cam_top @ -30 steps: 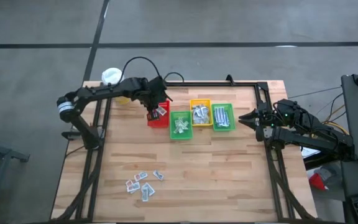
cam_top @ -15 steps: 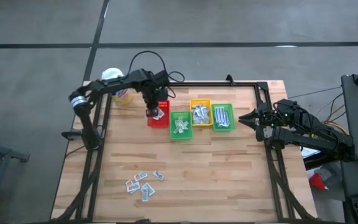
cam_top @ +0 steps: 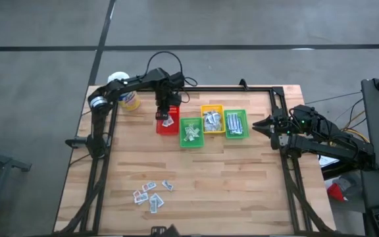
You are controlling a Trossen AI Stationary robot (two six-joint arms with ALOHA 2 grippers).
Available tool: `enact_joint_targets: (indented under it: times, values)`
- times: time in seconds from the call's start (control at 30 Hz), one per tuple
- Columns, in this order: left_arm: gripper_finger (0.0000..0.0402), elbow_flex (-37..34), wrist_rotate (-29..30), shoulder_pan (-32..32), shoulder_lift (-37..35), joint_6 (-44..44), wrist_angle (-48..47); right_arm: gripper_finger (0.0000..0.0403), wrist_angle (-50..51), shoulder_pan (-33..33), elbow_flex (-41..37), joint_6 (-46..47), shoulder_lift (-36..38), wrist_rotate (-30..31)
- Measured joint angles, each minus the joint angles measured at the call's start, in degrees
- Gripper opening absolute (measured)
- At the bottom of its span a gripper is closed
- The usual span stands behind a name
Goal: Pick & Place First Aid Supplies
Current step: Put the ointment pack into the red basket
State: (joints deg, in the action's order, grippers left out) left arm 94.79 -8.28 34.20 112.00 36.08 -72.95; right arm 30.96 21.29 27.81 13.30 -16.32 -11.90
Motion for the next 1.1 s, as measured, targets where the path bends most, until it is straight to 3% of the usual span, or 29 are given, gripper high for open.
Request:
enact_joint_targets:
  times: [0.33, 1.1]
  values:
    - [0.0, -0.2, -0.2, 0.2, 2.6, 2.0, -0.1, 0.0068, 0.0, 0.0, 0.0, 0.0, 0.0, 0.0]
    - [0.0, -0.3, -0.3, 0.4, 7.9, 4.8, 2.1, 0.0081, 0.0, 0.0, 0.0, 0.0, 0.0, 0.0]
